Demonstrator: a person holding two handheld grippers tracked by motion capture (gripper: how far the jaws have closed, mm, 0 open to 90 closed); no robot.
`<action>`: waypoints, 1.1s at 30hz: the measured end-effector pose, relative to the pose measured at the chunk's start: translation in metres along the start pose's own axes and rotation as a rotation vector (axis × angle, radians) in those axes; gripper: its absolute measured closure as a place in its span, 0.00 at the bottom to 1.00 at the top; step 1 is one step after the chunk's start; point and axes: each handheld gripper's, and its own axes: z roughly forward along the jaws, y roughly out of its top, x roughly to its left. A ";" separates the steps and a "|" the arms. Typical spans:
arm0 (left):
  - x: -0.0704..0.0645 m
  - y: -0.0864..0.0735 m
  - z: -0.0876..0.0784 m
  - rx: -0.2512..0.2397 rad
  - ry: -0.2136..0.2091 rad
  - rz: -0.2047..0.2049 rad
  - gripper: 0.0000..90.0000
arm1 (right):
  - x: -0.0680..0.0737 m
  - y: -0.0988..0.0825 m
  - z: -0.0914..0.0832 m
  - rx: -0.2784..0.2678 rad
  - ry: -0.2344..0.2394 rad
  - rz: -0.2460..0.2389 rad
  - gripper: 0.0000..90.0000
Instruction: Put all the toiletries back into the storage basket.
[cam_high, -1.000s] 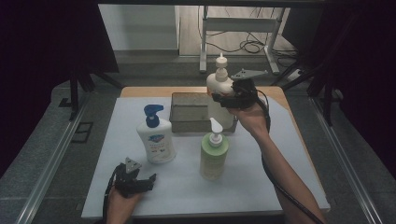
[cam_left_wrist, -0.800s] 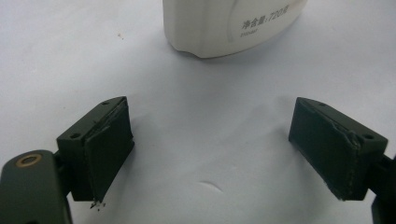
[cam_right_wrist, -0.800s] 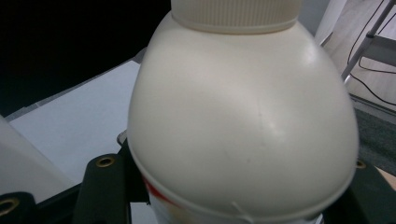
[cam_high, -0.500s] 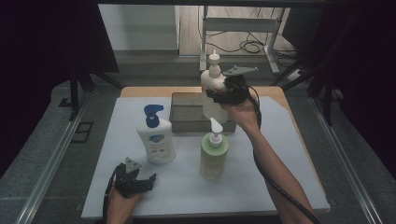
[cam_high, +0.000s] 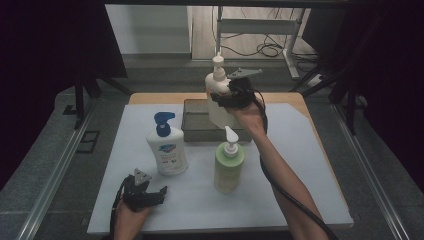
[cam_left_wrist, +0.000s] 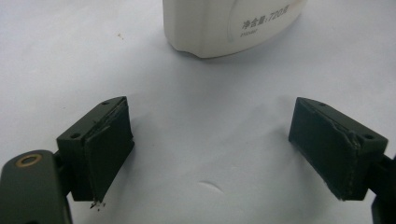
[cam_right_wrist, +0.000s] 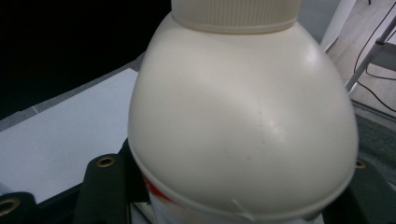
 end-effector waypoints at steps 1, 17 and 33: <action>0.000 0.000 0.000 0.001 -0.001 0.000 0.14 | 0.000 0.000 0.003 -0.001 0.002 -0.001 0.44; 0.000 0.000 0.000 0.002 -0.001 0.000 0.14 | -0.001 -0.009 0.039 -0.002 0.002 -0.008 0.44; 0.000 0.000 0.000 0.002 -0.001 -0.001 0.14 | -0.002 -0.032 0.043 0.029 0.000 0.005 0.44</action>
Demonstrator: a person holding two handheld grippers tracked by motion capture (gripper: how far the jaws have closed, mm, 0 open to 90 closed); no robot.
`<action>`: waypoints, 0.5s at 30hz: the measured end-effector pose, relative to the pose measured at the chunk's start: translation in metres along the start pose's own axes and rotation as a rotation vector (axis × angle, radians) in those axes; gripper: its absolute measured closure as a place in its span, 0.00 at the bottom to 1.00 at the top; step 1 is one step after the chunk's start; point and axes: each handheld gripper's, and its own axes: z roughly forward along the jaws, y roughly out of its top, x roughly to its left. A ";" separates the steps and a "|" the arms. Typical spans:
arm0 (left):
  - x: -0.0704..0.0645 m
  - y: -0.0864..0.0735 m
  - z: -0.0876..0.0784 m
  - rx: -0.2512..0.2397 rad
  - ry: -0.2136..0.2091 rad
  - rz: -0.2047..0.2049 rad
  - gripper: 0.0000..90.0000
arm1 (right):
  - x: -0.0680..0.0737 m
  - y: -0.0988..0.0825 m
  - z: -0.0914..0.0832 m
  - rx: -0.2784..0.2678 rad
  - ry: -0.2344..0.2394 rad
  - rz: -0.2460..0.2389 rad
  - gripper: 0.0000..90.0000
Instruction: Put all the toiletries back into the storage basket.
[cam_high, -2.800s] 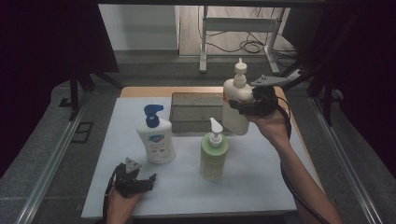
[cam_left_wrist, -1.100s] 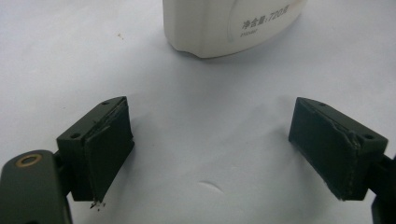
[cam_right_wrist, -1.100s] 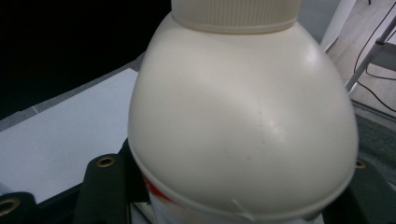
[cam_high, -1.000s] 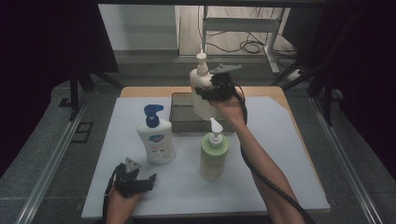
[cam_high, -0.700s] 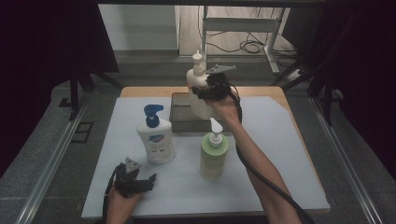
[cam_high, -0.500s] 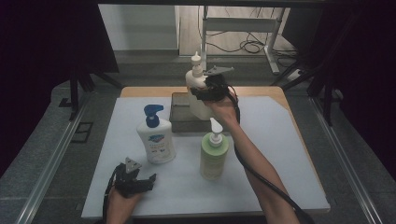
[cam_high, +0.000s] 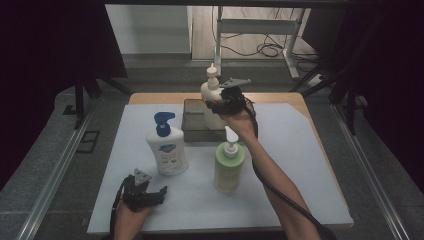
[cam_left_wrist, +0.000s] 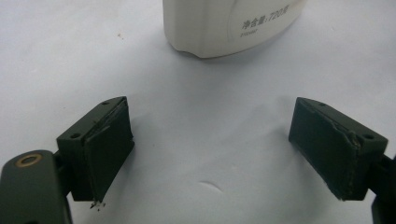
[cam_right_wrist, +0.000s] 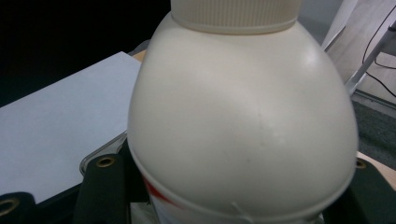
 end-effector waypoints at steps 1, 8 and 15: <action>0.000 0.000 0.000 0.000 0.000 0.000 0.14 | 0.000 -0.001 0.000 0.003 0.000 0.001 0.44; 0.000 0.000 0.000 0.001 0.001 0.001 0.14 | 0.001 -0.008 -0.001 0.020 0.001 0.004 0.44; 0.000 0.000 0.000 -0.001 0.000 0.001 0.15 | 0.004 -0.017 0.000 0.039 0.005 -0.006 0.44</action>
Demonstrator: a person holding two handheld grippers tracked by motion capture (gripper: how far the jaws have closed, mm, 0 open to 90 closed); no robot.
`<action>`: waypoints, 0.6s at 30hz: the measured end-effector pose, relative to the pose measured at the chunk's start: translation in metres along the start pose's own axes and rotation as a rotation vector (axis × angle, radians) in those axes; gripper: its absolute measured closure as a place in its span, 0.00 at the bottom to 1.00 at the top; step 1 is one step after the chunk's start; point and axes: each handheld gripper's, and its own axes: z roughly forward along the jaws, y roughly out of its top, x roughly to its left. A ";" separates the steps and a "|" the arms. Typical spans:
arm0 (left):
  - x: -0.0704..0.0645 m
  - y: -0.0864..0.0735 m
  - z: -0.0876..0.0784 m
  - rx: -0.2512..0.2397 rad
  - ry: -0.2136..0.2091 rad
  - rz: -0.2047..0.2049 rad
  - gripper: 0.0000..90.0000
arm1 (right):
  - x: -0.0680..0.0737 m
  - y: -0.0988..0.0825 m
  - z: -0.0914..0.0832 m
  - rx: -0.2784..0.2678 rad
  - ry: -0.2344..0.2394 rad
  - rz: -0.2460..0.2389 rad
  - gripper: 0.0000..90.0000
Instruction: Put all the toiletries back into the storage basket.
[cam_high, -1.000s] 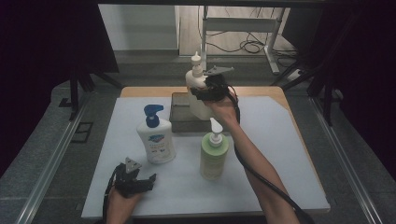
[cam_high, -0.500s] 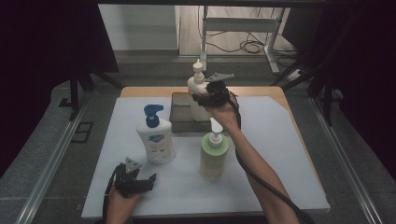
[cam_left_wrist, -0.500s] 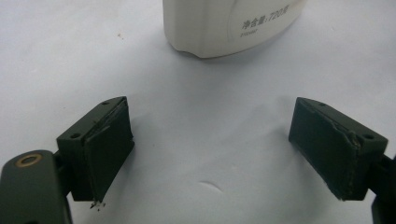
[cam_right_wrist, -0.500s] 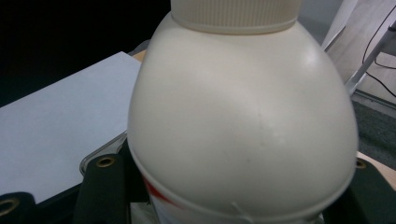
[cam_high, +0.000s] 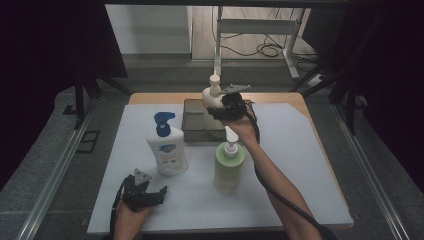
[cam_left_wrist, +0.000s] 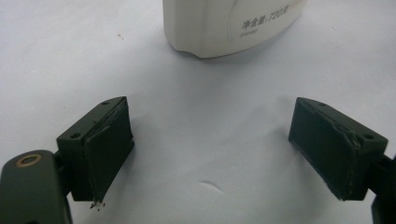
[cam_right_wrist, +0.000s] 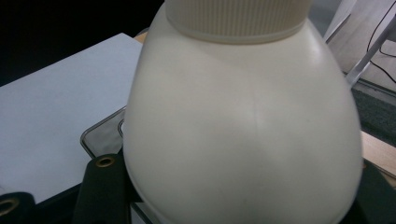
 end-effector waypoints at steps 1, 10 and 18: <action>0.000 0.000 0.000 0.000 0.000 0.000 0.14 | 0.001 -0.002 0.001 0.006 0.001 -0.001 0.44; 0.000 0.000 0.000 0.001 0.000 0.001 0.14 | 0.000 -0.011 0.004 0.027 0.001 0.014 0.44; 0.000 0.000 0.000 0.001 0.000 0.001 0.14 | -0.001 -0.014 0.006 0.033 0.012 0.025 0.43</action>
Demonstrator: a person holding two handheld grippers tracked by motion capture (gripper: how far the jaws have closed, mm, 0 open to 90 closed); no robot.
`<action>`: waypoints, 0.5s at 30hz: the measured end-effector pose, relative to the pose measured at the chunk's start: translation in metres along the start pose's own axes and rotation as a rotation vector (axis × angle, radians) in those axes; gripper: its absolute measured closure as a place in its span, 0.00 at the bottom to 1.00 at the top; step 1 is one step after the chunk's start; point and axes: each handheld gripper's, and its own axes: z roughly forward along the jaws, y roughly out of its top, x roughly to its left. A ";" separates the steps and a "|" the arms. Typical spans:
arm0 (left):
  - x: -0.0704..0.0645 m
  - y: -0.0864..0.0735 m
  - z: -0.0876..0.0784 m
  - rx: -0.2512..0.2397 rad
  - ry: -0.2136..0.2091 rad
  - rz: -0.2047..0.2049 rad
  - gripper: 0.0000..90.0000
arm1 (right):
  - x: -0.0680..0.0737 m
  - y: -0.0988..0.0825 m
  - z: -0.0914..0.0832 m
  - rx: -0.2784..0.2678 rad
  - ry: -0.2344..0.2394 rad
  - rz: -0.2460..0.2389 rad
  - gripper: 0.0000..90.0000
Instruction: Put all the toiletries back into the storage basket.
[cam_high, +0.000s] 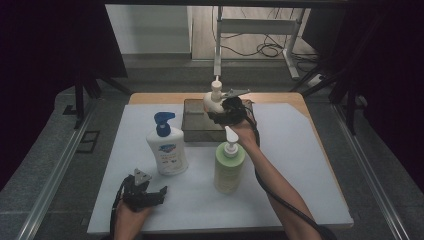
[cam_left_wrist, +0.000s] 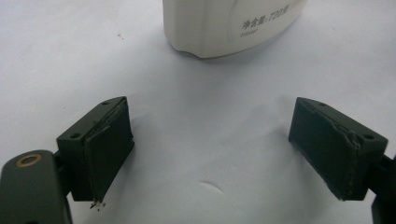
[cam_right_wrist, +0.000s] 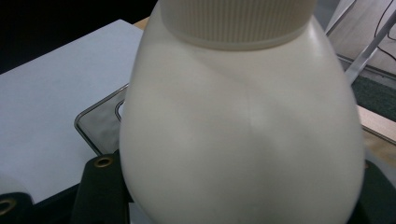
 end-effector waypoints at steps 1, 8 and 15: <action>0.000 0.000 0.000 0.000 0.000 0.000 0.14 | 0.000 0.000 0.000 0.004 0.004 0.000 0.43; 0.000 0.000 0.000 0.000 0.001 0.000 0.14 | -0.004 0.001 0.002 0.020 0.013 0.004 0.40; 0.000 0.000 0.000 0.000 0.001 0.000 0.14 | -0.005 0.001 -0.001 0.017 0.029 -0.017 0.32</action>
